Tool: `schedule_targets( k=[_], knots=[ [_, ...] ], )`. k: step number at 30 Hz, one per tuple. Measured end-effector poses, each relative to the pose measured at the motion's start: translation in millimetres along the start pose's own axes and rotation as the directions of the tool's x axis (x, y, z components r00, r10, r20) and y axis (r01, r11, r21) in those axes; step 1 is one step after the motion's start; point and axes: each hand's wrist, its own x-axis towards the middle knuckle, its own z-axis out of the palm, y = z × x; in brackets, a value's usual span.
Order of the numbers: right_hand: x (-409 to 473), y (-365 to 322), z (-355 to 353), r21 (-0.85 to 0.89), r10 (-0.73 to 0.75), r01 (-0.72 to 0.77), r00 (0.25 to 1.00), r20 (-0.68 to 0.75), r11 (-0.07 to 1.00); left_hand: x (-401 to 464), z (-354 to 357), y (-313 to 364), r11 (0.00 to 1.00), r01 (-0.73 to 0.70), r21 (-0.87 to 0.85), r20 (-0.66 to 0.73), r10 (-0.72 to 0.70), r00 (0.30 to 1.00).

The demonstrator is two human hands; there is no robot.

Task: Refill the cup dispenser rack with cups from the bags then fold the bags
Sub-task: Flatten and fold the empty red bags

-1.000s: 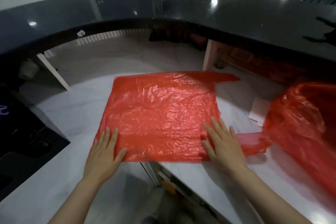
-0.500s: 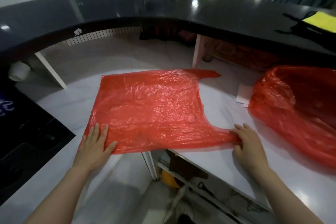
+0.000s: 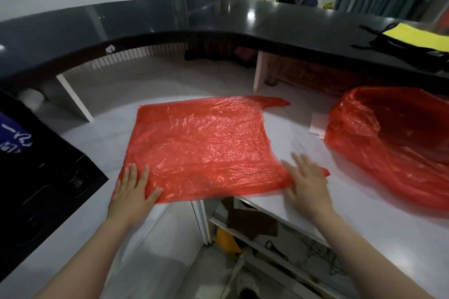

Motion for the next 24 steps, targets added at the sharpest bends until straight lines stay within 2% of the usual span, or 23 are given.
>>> schedule_targets(
  k=[2,3,5,7,10,12,16,19,22,24],
  knots=[
    [7.5,-32.0,5.4,0.017,-0.193,0.192,0.974,0.119,0.981,-4.9,1.2,7.5,1.0,-0.001,-0.026,-0.059,0.0,0.998],
    [11.4,-45.2,10.9,0.014,-0.232,0.234,0.952,0.199,0.972,-7.9,0.7,11.4,0.999,-0.007,-0.047,-0.11,0.002,0.994],
    [16.2,-61.8,23.8,-0.019,-0.225,0.246,0.913,0.339,0.969,-14.2,-3.0,18.5,0.996,-0.042,-0.082,-0.194,0.025,0.981],
    [12.4,-66.5,34.9,-0.057,-0.191,0.229,0.905,0.38,0.972,-20.8,-5.3,23.4,0.99,-0.114,-0.08,-0.155,0.1,0.983],
    [-3.6,-67.9,41.4,-0.096,-0.18,0.211,0.95,0.257,0.973,-34.6,0.6,22.3,0.985,-0.161,-0.055,0.027,0.163,0.986],
    [-8.7,-73.4,36.2,-0.074,-0.197,0.21,0.967,0.159,0.975,-40.2,5.6,18.2,0.982,-0.191,0.01,0.043,0.191,0.981],
    [-3.6,-84.0,20.0,-0.062,-0.283,0.285,0.958,0.04,0.956,-48.7,1.1,19.0,0.972,-0.236,-0.008,-0.133,0.233,0.963],
    [12.5,-86.4,1.3,-0.036,-0.239,0.237,0.969,-0.059,0.971,-51.5,-7.3,16.6,0.951,-0.305,0.046,-0.286,0.305,0.908],
    [38.6,-83.1,-22.4,-0.033,-0.165,0.166,0.986,0.032,0.986,-54.7,-9.8,13.6,0.93,-0.349,0.115,-0.313,0.367,0.876],
    [53.1,-79.9,-35.1,-0.028,-0.175,0.178,0.981,0.077,0.984,-56.7,-9.4,10.5,0.924,-0.366,0.109,-0.364,0.38,0.85]
  ],
)
